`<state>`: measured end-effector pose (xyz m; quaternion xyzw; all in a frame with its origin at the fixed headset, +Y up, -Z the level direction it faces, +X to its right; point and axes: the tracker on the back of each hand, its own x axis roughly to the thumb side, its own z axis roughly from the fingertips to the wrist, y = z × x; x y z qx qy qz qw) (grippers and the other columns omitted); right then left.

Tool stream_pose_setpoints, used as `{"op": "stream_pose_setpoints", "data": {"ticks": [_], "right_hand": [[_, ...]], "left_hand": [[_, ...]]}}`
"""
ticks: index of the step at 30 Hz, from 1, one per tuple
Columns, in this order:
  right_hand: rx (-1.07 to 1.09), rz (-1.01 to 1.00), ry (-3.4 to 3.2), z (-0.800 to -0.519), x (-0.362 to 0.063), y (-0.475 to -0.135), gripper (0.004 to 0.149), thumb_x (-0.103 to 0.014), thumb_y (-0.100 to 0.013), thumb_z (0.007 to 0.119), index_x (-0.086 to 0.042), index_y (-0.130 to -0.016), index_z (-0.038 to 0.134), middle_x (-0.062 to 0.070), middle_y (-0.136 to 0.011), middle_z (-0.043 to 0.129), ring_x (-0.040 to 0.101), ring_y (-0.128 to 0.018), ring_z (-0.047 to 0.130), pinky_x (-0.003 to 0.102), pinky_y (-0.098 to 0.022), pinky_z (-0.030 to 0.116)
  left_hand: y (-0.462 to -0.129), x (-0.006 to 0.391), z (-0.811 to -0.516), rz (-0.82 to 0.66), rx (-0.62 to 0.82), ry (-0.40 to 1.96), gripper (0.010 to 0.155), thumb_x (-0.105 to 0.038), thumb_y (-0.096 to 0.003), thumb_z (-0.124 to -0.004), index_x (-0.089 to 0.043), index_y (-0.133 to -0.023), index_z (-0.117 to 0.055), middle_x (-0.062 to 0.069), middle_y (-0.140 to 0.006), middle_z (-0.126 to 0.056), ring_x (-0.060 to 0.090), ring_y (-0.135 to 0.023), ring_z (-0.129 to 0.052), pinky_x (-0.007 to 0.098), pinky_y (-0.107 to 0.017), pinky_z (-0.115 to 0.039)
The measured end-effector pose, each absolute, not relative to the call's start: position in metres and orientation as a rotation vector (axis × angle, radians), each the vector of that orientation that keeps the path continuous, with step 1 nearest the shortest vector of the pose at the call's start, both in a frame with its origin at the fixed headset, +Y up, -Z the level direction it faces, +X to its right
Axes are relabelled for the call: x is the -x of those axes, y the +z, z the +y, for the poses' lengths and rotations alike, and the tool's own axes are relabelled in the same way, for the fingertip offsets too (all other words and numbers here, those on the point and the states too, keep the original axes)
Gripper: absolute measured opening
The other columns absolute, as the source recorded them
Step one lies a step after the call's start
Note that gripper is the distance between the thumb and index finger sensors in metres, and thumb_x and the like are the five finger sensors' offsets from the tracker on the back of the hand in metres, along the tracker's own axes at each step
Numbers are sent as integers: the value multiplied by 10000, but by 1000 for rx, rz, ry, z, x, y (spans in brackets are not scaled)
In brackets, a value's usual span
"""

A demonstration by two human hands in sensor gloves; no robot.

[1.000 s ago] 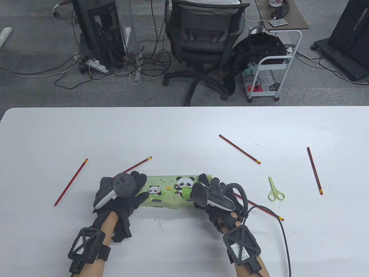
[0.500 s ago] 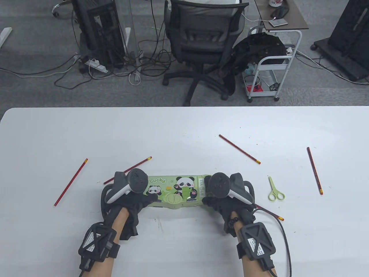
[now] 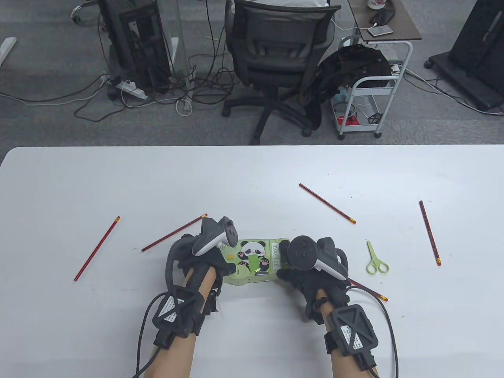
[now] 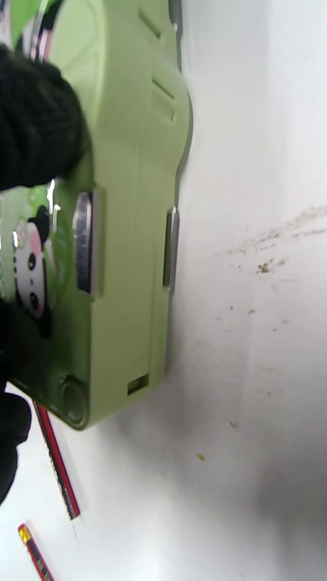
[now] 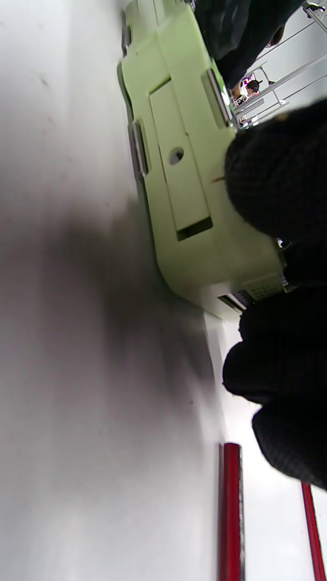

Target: Organize multifunction pencil case

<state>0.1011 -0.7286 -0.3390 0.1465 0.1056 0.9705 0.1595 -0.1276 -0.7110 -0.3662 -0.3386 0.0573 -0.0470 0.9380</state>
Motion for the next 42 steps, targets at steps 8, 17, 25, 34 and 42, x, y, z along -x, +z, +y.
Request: {"op": "stream_pose_setpoints", "data": {"ticks": [8, 17, 25, 34, 42], "right_hand": [[-414, 307, 2772, -729, -101, -339, 775, -395, -426, 790, -70, -1073, 517, 289, -1016, 656, 481, -884, 811, 603, -655, 710], [-417, 308, 2795, -728, -100, -338, 770, -388, -429, 778, -68, -1076, 508, 292, -1016, 652, 487, -887, 804, 606, -657, 704], [-428, 313, 2828, -728, -97, -336, 769, -388, -432, 766, -67, -1077, 497, 291, -1012, 659, 487, -889, 802, 606, -658, 703], [-433, 309, 2848, -728, -95, -335, 768, -388, -434, 755, -67, -1079, 489, 292, -1020, 647, 486, -888, 802, 606, -659, 701], [-436, 309, 2865, -728, -95, -333, 765, -402, -451, 736, -77, -1089, 466, 294, -1019, 655, 499, -886, 795, 614, -656, 693]], "left_hand": [[-368, 119, -712, 174, 720, -153, 1125, -586, -383, -725, 126, -1130, -278, 487, -1181, -268, 703, -1059, -455, 788, -704, -455], [-358, 148, -708, 28, 698, -67, 1026, -574, -466, -700, 38, -1152, -244, 401, -1210, -220, 650, -1090, -389, 774, -719, -416], [-349, 221, -716, -193, 555, 184, 791, -449, -523, -741, -247, -1162, -322, 99, -1262, -268, 537, -1122, -290, 752, -724, -372], [-346, 252, -739, -298, 457, 403, 734, -410, -528, -745, -302, -1145, -362, 45, -1254, -292, 505, -1128, -326, 755, -713, -395], [-343, 246, -737, -308, 447, 338, 743, -408, -531, -732, -277, -1149, -341, 73, -1255, -276, 499, -1136, -333, 760, -716, -397]]}}
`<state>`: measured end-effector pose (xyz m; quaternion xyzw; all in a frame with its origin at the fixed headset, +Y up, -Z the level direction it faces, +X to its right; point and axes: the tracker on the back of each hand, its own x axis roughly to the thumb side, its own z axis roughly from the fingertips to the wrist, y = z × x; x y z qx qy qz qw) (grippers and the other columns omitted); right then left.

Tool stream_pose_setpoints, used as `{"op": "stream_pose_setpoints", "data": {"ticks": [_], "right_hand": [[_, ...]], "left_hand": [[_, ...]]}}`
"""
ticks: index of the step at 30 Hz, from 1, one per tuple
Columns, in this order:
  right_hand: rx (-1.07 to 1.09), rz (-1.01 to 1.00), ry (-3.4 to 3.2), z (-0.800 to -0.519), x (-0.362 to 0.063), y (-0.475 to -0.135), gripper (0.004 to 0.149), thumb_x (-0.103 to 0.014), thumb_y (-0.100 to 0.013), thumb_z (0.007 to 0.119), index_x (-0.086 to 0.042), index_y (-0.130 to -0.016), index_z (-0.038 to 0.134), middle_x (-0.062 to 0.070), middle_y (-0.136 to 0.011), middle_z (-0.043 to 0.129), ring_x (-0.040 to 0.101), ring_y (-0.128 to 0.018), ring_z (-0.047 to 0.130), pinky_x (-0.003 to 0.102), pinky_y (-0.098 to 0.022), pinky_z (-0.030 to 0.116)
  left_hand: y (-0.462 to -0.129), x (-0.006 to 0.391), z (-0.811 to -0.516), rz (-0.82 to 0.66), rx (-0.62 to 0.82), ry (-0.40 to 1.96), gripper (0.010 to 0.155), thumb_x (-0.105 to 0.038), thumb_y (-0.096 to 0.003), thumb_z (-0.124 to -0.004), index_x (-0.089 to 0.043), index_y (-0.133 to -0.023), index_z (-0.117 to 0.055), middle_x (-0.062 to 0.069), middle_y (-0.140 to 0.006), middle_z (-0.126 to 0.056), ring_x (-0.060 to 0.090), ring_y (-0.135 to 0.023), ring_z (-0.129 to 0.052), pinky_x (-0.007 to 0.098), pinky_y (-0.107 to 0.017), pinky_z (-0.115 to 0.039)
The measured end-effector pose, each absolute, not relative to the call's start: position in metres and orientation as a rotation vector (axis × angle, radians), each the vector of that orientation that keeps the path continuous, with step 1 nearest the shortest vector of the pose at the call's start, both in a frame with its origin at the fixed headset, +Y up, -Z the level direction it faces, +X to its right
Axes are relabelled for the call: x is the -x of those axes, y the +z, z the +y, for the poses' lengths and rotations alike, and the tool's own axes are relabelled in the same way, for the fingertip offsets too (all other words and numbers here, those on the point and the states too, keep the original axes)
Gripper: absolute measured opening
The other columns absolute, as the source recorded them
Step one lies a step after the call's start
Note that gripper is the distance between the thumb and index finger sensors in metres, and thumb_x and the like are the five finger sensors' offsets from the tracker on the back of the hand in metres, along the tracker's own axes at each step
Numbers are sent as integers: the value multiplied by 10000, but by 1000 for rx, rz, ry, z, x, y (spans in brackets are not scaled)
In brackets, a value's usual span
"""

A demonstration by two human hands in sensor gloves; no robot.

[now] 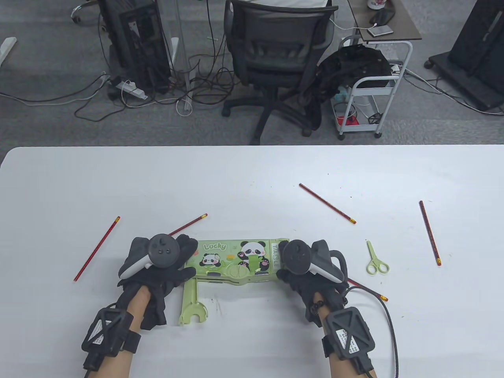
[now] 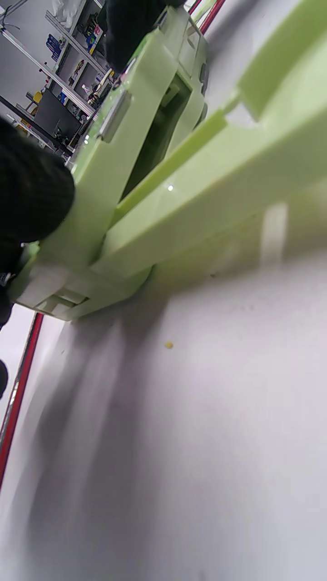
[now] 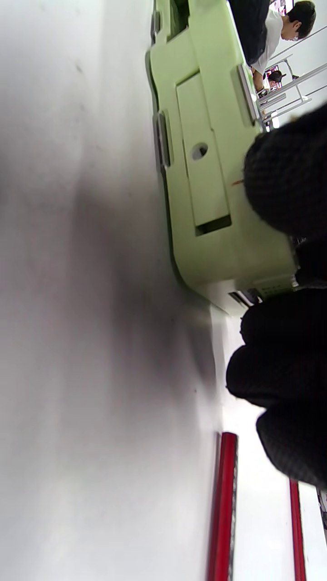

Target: Organize multifunction pencil case

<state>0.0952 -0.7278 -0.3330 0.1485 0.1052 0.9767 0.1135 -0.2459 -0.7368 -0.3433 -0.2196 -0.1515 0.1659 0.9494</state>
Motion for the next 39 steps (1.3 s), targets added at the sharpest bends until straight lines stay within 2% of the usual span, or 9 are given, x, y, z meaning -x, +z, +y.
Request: {"op": "stream_pose_setpoints", "data": {"ticks": [8, 15, 18, 23, 30, 39], "right_hand": [[-372, 229, 2983, -700, -113, -324, 727, -432, -482, 716, -62, -1081, 536, 315, -1031, 626, 530, -900, 754, 635, -664, 660], [62, 209, 3158, -678, -192, -328, 720, -451, -482, 715, -81, -1079, 560, 328, -1040, 611, 549, -904, 738, 649, -664, 649], [259, 265, 3181, -684, -224, -329, 712, -457, -479, 720, -101, -1077, 573, 334, -1040, 611, 557, -904, 734, 653, -662, 648], [374, 369, 3182, -703, -248, -332, 716, -464, -475, 723, -115, -1080, 566, 333, -1045, 603, 557, -903, 736, 649, -663, 652], [432, 451, 3176, -727, -258, -339, 721, -473, -470, 718, -139, -1085, 546, 338, -1043, 602, 558, -905, 731, 648, -666, 646], [456, 558, 3199, -739, -255, -344, 722, -483, -468, 717, -148, -1084, 547, 344, -1047, 593, 559, -907, 726, 652, -668, 641]], "left_hand": [[-344, 244, -737, -312, 446, 319, 744, -403, -533, -728, -266, -1151, -336, 88, -1254, -275, 501, -1137, -348, 760, -717, -405], [-345, 243, -736, -312, 449, 314, 743, -406, -532, -731, -270, -1149, -340, 84, -1256, -280, 502, -1138, -349, 761, -717, -404], [-345, 243, -736, -312, 451, 310, 744, -405, -533, -731, -267, -1150, -339, 85, -1255, -280, 501, -1139, -350, 760, -718, -404], [-345, 243, -736, -311, 451, 306, 743, -405, -534, -729, -268, -1151, -337, 88, -1256, -279, 503, -1138, -350, 761, -717, -403], [-345, 243, -736, -310, 452, 306, 743, -406, -534, -729, -268, -1150, -338, 87, -1256, -279, 505, -1137, -352, 762, -717, -404], [-345, 243, -736, -310, 453, 305, 744, -407, -535, -728, -269, -1151, -334, 84, -1256, -277, 505, -1138, -349, 761, -718, -404]]}}
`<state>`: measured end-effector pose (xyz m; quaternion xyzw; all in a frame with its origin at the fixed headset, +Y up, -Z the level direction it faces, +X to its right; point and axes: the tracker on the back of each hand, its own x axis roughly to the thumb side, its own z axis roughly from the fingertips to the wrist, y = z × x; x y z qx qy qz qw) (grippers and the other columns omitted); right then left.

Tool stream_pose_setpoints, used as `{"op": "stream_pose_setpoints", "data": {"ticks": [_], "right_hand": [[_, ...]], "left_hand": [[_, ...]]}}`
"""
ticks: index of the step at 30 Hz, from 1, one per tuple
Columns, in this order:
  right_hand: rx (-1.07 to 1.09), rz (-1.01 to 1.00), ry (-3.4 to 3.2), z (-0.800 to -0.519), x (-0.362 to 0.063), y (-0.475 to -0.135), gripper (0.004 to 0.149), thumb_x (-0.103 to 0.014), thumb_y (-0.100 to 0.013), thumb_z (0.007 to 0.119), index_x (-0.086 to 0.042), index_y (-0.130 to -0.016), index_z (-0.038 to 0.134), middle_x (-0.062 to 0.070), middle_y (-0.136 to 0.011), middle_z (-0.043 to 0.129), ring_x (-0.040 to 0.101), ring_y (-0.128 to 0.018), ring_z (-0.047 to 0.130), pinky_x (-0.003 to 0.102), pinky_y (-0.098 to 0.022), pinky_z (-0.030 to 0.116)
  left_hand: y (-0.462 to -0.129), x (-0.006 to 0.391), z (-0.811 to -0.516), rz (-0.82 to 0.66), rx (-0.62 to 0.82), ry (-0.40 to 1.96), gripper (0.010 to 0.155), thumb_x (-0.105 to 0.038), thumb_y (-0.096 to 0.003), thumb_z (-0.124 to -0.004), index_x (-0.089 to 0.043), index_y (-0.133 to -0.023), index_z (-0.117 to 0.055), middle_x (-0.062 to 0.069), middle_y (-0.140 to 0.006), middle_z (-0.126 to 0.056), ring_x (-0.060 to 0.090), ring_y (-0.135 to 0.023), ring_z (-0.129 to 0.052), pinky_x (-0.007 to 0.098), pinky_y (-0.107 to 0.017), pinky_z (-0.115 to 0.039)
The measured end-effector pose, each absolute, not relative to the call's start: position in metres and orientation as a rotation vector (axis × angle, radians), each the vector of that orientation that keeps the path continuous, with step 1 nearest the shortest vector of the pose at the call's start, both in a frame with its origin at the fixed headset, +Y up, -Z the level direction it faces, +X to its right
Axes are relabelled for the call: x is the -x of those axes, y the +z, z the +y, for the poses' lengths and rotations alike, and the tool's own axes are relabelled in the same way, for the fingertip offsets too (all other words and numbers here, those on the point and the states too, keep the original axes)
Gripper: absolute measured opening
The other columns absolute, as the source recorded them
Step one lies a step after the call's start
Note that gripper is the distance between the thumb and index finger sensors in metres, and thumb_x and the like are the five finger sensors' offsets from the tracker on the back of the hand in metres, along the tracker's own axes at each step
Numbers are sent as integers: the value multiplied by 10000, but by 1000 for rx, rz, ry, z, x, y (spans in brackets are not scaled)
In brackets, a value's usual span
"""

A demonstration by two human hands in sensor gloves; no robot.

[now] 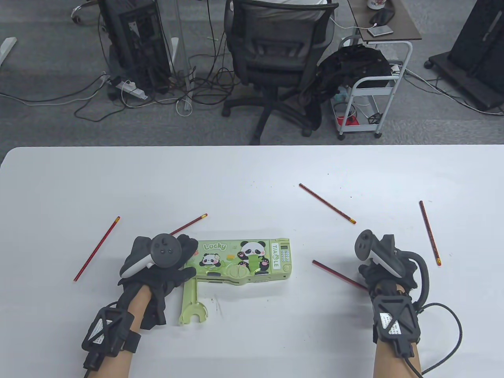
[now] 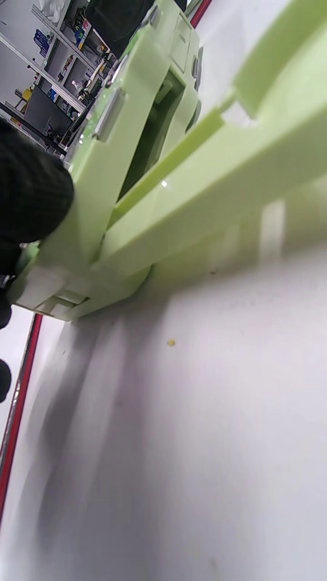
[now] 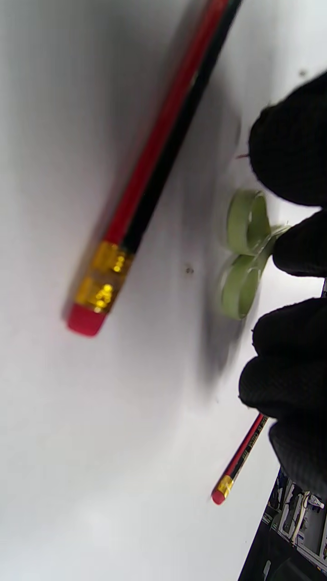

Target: Organize multifunction pencil case

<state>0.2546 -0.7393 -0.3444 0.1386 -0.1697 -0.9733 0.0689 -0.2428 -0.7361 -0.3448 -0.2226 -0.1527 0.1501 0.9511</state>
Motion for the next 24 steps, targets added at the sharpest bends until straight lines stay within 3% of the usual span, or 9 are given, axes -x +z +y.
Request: {"op": "stream_pose_setpoints", "data": {"ticks": [24], "right_hand": [[-448, -455, -2903, -741, -251, -350, 676, -407, -458, 770, -141, -1056, 601, 318, -950, 750, 502, -796, 870, 611, -616, 752]], "left_hand": [[-345, 243, -736, -310, 455, 308, 742, -407, -535, -729, -272, -1150, -336, 83, -1256, -276, 509, -1136, -349, 761, -718, -403]]}}
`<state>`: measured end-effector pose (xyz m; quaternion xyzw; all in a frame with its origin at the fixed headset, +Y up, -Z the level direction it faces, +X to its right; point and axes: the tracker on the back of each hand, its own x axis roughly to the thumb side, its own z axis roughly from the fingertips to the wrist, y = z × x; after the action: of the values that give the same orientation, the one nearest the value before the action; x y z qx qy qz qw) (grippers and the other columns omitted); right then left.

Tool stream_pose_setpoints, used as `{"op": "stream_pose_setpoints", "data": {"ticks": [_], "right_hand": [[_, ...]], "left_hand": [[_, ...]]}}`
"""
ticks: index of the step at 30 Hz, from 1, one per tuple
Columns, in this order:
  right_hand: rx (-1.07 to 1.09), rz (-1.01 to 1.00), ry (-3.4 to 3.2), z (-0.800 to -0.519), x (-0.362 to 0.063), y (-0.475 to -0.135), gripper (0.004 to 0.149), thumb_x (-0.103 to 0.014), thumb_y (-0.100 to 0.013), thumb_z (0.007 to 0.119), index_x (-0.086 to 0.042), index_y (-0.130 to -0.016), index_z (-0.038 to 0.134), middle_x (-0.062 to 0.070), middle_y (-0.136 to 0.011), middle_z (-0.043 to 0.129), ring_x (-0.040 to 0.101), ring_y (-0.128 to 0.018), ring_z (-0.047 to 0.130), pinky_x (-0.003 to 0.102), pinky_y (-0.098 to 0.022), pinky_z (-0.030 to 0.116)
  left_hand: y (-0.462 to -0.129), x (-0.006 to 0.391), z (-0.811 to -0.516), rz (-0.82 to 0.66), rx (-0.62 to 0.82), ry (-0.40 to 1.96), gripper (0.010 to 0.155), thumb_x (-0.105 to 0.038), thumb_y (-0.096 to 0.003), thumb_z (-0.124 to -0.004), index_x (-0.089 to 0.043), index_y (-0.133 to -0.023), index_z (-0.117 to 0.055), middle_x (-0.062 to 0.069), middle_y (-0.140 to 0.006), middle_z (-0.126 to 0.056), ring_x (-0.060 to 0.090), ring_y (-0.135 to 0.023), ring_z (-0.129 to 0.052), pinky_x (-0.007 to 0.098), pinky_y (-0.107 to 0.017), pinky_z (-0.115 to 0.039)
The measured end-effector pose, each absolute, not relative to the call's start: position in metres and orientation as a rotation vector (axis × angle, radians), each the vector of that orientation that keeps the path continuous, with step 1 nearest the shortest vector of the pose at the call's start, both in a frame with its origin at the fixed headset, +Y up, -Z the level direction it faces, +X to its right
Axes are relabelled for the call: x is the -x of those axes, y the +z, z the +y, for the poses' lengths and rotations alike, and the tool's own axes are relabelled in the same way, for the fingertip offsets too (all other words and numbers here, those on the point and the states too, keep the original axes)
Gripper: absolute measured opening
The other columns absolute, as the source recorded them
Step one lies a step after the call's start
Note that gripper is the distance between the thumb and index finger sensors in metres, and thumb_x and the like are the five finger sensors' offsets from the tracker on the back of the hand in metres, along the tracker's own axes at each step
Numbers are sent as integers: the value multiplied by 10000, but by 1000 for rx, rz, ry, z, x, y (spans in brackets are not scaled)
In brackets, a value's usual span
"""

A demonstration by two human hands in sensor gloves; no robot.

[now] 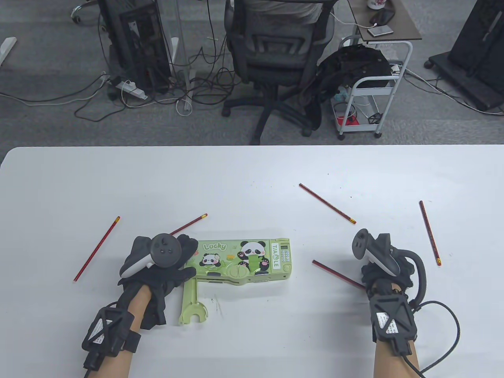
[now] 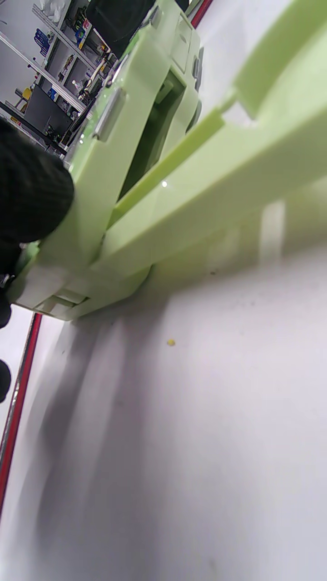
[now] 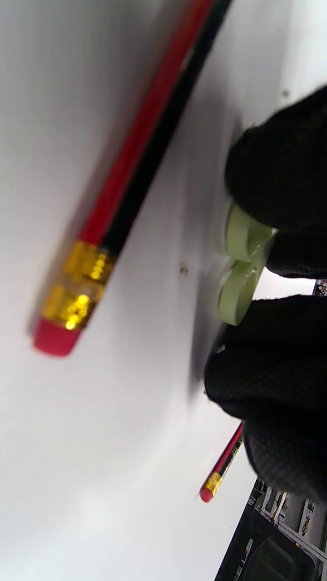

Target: Organize multifunction pencil case

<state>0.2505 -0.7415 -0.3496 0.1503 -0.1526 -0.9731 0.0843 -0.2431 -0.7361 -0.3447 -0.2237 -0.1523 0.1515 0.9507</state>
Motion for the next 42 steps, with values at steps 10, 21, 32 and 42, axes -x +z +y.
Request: {"op": "stream_pose_setpoints", "data": {"ticks": [10, 21, 32, 42], "right_hand": [[-448, -483, -2918, -742, -250, -351, 707, -408, -482, 760, -120, -1087, 533, 361, -947, 719, 525, -779, 848, 634, -612, 731], [-510, -430, -2944, -739, -252, -350, 722, -435, -487, 755, -125, -1092, 514, 388, -926, 720, 529, -739, 859, 651, -582, 744], [-498, -284, -3066, -698, -192, -323, 754, -454, -506, 747, -113, -1120, 471, 400, -924, 709, 526, -701, 884, 634, -545, 780], [-380, -159, -3224, -682, -105, -286, 753, -451, -512, 763, -86, -1117, 504, 409, -912, 727, 530, -678, 904, 628, -524, 798]], "left_hand": [[-345, 243, -736, -310, 455, 308, 743, -407, -535, -729, -271, -1150, -336, 85, -1256, -276, 508, -1137, -348, 762, -717, -403], [-345, 243, -736, -311, 455, 313, 743, -409, -534, -730, -274, -1150, -336, 82, -1257, -275, 507, -1138, -349, 762, -717, -403], [-345, 244, -737, -315, 454, 329, 743, -410, -534, -732, -273, -1150, -339, 79, -1256, -279, 508, -1137, -353, 762, -716, -406], [-345, 246, -737, -316, 453, 339, 741, -410, -534, -731, -275, -1149, -341, 78, -1256, -279, 506, -1138, -356, 760, -717, -408]]}}
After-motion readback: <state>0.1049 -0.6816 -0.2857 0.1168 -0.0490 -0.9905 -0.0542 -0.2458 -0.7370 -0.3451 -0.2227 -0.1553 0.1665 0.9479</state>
